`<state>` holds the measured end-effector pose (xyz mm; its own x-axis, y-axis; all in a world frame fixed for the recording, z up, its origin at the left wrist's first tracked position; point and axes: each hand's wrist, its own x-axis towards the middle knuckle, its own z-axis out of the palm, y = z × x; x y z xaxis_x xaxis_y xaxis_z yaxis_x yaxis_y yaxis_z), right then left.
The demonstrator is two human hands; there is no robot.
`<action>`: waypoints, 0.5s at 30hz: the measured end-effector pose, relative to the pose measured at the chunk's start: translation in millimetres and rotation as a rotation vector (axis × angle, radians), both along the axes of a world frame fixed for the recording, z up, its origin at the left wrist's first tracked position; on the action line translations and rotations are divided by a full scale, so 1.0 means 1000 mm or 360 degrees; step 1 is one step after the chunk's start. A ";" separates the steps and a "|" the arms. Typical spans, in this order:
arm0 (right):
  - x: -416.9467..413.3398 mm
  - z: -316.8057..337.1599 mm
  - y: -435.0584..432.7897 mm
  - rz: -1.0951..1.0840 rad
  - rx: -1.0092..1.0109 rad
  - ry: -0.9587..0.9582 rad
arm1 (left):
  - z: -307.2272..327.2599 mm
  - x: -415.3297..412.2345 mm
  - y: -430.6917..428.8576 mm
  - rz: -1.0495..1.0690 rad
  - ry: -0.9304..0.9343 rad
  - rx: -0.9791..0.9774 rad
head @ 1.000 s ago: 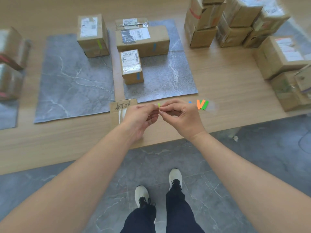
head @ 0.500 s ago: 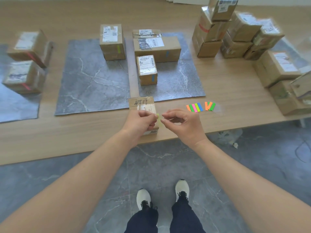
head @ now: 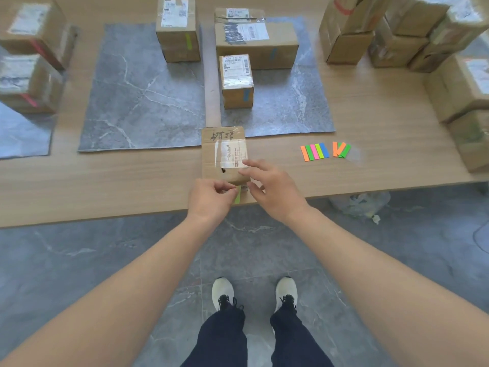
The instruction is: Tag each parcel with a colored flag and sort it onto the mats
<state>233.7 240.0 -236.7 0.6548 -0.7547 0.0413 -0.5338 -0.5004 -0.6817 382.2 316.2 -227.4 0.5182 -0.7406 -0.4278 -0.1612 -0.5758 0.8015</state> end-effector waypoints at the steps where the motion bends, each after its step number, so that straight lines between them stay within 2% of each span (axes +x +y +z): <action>1: 0.001 -0.002 -0.001 0.0032 -0.0023 0.0029 | -0.002 -0.003 0.000 0.0022 0.0008 -0.0018; 5: 0.001 -0.006 -0.003 0.0110 -0.0090 0.0088 | -0.009 -0.010 -0.003 0.0135 0.0026 -0.0047; 15: 0.010 -0.012 -0.010 0.0056 -0.0221 0.0070 | -0.015 -0.016 -0.004 0.0308 0.0131 -0.0054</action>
<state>243.7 230.4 -248.6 0.6842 -0.7203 0.1144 -0.5422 -0.6072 -0.5808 365.9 312.3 -242.3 0.6163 -0.6453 -0.4514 0.0168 -0.5623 0.8268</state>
